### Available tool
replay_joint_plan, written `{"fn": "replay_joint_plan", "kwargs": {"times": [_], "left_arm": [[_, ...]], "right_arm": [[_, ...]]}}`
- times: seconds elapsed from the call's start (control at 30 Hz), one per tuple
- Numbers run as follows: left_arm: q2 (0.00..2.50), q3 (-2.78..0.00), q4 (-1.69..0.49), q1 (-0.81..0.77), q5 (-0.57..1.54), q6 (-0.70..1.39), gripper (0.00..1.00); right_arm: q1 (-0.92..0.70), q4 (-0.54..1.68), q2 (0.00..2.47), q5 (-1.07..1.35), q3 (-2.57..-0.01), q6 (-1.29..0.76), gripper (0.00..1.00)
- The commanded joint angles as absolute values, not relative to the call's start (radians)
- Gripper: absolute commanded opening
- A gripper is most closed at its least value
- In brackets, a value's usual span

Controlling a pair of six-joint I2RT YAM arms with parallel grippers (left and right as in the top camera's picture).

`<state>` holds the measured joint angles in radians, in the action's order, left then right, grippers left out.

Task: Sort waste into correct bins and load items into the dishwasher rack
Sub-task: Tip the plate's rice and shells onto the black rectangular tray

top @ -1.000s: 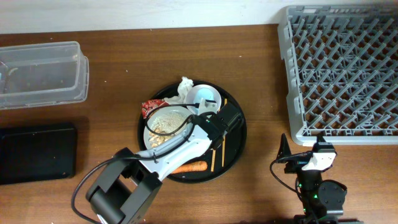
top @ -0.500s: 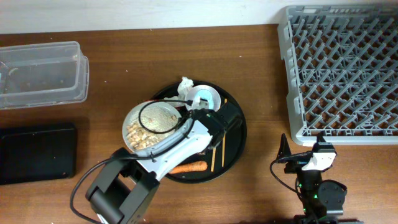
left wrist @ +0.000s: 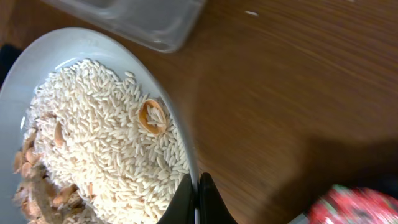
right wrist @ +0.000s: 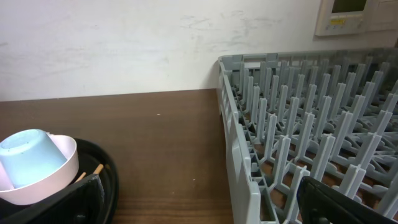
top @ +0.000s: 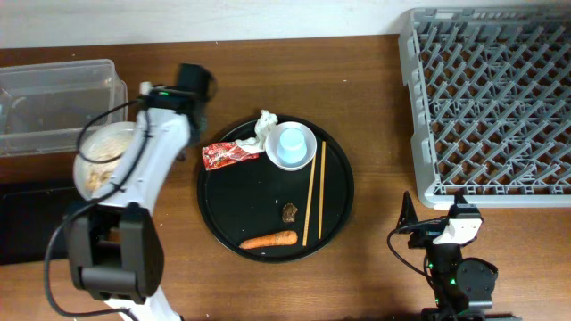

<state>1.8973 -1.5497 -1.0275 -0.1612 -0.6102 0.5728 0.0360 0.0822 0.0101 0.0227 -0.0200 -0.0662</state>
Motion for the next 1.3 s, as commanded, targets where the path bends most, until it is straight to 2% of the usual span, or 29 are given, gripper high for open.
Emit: {"fn": "replay_joint_plan", "kwargs": {"times": [0.0, 0.13, 0.43, 0.57, 0.77, 0.97, 1.17, 1.27], "left_arm": [[1.901, -1.573, -1.013, -0.036, -0.56, 0.544, 0.01], [1.901, -1.573, -0.98, 0.099, -0.533, 0.544, 0.01], [1.901, -1.573, -0.855, 0.427, -0.12, 0.526, 0.01], [1.901, -1.573, -0.838, 0.566, 0.152, 0.518, 0.01], [1.866, -1.574, -0.832, 0.685, 0.364, 0.518, 0.01], [1.744, -1.574, -0.826, 0.783, 0.44, 0.532, 0.01], [1.733, -1.573, -0.842, 0.888, 0.721, 0.591, 0.01], [1.733, -1.573, -0.842, 0.926, 0.748, 0.59, 0.01]], "right_arm": [[0.041, 0.079, 0.003, 0.014, -0.006, -0.06, 0.98], [0.041, 0.079, 0.003, 0.014, -0.006, -0.06, 0.98], [0.041, 0.079, 0.003, 0.014, -0.006, -0.06, 0.98], [0.041, 0.079, 0.003, 0.014, -0.006, -0.06, 0.98], [0.041, 0.079, 0.003, 0.014, -0.006, -0.06, 0.98], [0.041, 0.079, 0.003, 0.014, -0.006, -0.06, 0.98], [0.041, 0.079, 0.003, 0.014, -0.006, -0.06, 0.98], [0.041, 0.079, 0.003, 0.014, -0.006, -0.06, 0.98]]}}
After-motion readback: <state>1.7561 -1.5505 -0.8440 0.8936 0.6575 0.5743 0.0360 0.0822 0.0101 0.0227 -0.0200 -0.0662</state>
